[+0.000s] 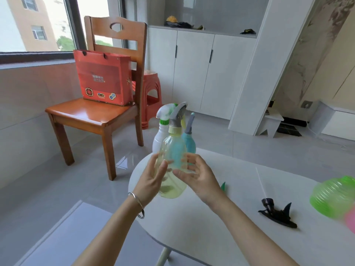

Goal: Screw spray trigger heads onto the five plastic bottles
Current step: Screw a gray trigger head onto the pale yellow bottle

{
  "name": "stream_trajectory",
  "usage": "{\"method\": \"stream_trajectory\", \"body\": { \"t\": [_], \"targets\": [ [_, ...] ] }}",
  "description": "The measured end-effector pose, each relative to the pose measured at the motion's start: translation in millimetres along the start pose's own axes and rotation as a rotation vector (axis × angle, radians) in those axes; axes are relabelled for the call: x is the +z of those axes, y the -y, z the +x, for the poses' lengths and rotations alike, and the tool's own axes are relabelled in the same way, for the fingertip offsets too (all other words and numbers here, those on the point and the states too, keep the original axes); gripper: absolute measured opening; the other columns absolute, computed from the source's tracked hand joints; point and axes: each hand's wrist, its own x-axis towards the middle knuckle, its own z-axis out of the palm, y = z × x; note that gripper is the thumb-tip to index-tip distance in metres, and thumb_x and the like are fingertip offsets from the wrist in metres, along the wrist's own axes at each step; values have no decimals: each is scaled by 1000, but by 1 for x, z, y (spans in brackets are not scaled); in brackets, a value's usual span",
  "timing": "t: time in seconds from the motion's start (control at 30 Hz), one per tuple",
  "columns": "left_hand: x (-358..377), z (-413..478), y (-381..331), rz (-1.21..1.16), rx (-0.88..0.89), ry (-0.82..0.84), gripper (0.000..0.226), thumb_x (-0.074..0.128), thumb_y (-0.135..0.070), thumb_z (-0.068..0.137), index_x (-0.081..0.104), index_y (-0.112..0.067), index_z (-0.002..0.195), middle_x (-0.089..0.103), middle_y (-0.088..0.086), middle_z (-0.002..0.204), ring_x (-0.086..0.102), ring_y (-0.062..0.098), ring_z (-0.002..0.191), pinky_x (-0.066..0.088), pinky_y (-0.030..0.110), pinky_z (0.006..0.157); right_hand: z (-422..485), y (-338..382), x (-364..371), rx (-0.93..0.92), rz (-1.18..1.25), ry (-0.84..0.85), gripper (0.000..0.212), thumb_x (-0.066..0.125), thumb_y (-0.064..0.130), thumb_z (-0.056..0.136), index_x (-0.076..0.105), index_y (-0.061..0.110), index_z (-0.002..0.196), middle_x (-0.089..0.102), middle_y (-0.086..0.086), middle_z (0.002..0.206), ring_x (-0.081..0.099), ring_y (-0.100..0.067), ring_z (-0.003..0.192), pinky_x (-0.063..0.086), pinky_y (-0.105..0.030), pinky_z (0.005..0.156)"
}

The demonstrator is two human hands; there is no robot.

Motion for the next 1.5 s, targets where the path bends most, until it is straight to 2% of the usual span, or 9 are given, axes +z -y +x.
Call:
{"method": "stream_trajectory", "body": {
  "t": [0.1,0.27,0.43,0.57,0.77,1.17,1.3,1.37,1.5],
  "targets": [
    [-24,14,10,-1,39,-63,47,39,-45,84,47,-23,124,64,-4,114,62,13,108,50,36,94,26,-8,21,-31,-10,33,50,78,35,71,52,37,114,59,18,116,58,-1,108,48,-26,94],
    [-51,33,36,99,42,-89,59,37,-47,85,40,-22,139,48,-1,133,45,-12,116,35,-2,84,53,-30,48,-98,-25,12,52,76,51,61,52,47,106,57,42,105,54,17,102,44,-5,82],
    [-59,41,59,12,76,-88,51,44,-35,87,40,-26,137,53,-21,127,52,-16,110,40,2,83,72,-58,59,-104,-36,-7,51,82,33,67,54,48,107,60,38,108,57,6,107,45,-14,94],
    [-57,42,70,-41,62,-139,41,50,-33,84,43,-38,125,52,-24,125,51,-19,110,40,0,83,77,-73,66,-92,-57,-16,55,82,34,66,52,60,104,59,38,109,55,9,110,43,-7,90],
    [-59,47,76,-16,41,-176,39,53,-36,82,45,-46,120,52,-34,119,50,-21,109,40,0,83,82,-80,70,-91,-5,-32,54,82,31,65,52,45,108,59,22,116,54,10,110,43,-6,86],
    [-59,48,79,34,6,-186,39,51,-40,82,42,-49,119,50,-27,124,48,-19,113,41,2,84,82,-78,68,-84,-41,-1,55,82,25,69,48,44,108,54,21,118,53,10,111,43,-7,89],
    [-59,46,78,31,-4,-196,57,51,-42,81,39,-32,135,45,-9,142,41,6,132,35,29,110,73,-63,62,-121,-64,-7,56,78,17,74,46,36,116,52,11,126,53,-1,114,43,-18,96],
    [-59,46,73,46,9,-203,68,53,-43,79,36,-24,141,43,-3,145,39,9,134,33,37,112,72,-42,52,-191,-39,-85,46,74,12,78,50,27,114,55,3,124,58,-10,109,47,-21,91],
    [-56,47,67,89,33,-219,71,63,-40,74,39,-24,139,48,-17,134,45,-11,120,34,11,101,96,26,23,-332,-15,-254,28,71,18,81,55,25,103,60,2,113,60,-6,92,47,-12,73]
  ]
}}
